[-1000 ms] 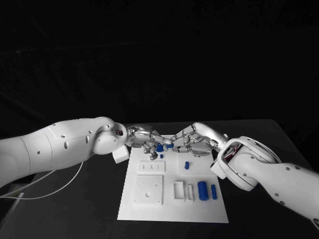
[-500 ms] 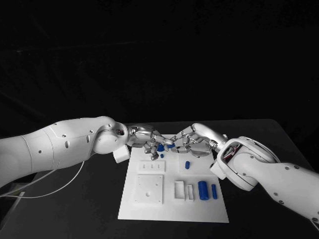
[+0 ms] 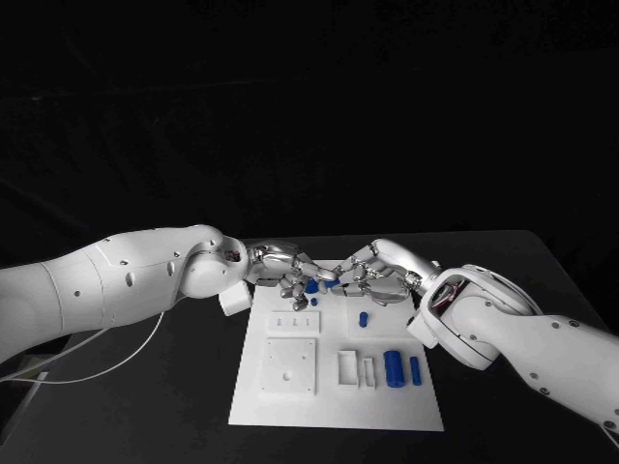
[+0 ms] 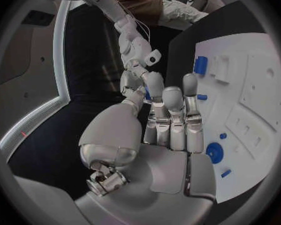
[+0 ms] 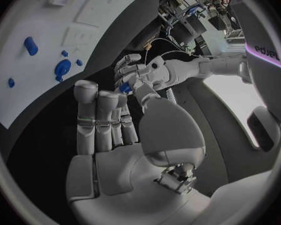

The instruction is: Assemble the parts on the task board

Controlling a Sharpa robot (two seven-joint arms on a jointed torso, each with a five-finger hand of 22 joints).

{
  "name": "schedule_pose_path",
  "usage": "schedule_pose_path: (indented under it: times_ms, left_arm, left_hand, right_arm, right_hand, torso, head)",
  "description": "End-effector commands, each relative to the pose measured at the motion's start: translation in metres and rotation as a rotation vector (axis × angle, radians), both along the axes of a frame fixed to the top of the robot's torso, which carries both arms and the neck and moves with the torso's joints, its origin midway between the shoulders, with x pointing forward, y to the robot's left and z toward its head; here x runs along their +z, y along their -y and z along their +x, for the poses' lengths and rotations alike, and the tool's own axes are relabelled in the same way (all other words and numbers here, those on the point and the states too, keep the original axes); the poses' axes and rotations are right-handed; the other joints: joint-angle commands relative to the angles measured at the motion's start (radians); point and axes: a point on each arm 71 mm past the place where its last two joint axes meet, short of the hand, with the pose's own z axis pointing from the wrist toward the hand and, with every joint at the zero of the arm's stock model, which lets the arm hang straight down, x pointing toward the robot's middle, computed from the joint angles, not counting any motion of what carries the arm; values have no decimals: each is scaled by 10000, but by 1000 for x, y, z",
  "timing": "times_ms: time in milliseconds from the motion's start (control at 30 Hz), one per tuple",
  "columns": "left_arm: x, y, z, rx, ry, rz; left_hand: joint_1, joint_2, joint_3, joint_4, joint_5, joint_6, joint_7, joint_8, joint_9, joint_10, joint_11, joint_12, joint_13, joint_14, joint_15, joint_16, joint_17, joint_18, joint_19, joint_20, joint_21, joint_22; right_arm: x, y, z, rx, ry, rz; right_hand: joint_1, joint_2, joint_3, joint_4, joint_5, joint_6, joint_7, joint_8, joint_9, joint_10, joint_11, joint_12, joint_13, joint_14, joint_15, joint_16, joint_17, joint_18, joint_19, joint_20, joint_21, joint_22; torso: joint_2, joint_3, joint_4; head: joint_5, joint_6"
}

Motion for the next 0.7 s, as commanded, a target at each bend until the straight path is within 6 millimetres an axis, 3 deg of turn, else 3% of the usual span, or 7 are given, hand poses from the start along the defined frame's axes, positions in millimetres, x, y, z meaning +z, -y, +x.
schedule_pose_path:
  times_ms: [33,100,533,667,700]
  left_arm:
    - [1,3,-1,-108,-60,-200]
    - [1,2,0,-45,-62,-142]
    - [-1,2,2,202,-87,133]
    - [-2,3,1,191,-115,169]
    - [-2,3,1,192,-129,176]
  left_hand:
    - [136,33,-54,30,-54,1433,-1078,20,0,126,-245,-12,11,-37,-33,31,16,-152,-15,-8,-52,183]
    - [119,41,-65,61,-88,1425,-1075,18,-1,122,-245,-28,6,-44,-36,25,15,-152,-15,-12,-55,182]
    - [96,35,-309,343,-503,1183,-1015,-49,-183,101,-228,-275,-62,-108,-44,-114,-38,-152,-41,-33,-139,166]
    - [73,50,-546,467,-517,661,-874,-85,-920,122,-158,-339,-86,-131,-54,-127,-23,-152,-56,-54,-169,167]
    - [93,61,-619,533,-520,490,-812,-7,-1645,113,-114,-308,-70,-144,-20,-110,-1,-152,-60,-37,-180,170]
  right_arm:
    - [0,-2,-2,241,-60,195]
    - [1,-2,-2,277,-65,327]
    - [2,-3,-2,255,-56,704]
    - [2,-4,-2,197,-49,704]
    - [2,-4,-1,181,-47,703]
  right_hand:
    - [-143,84,42,131,177,361,-132,-29,43,47,-141,56,26,10,-87,62,22,34,501,-83,62,670]
    - [-181,91,46,211,382,551,-212,-24,57,103,-182,80,61,28,-121,89,49,-2,505,-118,125,686]
    - [-137,121,102,289,347,1048,-397,-25,85,371,-299,171,336,81,-207,133,140,-87,516,-218,234,695]
    - [-131,112,88,284,342,1078,-408,-25,87,383,-305,132,342,87,-212,123,150,-97,517,-228,239,691]
    - [-131,112,88,284,342,1078,-408,-25,87,383,-305,132,342,87,-212,123,150,-97,517,-228,239,691]
  torso:
    - [1,7,2]
    - [1,7,2]
    - [5,-1,-2]
    - [1,-4,-2]
    - [-1,-4,-1]
  head:
    - [6,-20]
    - [6,-20]
    - [8,-25]
    - [-1,-23]
    - [-2,-22]
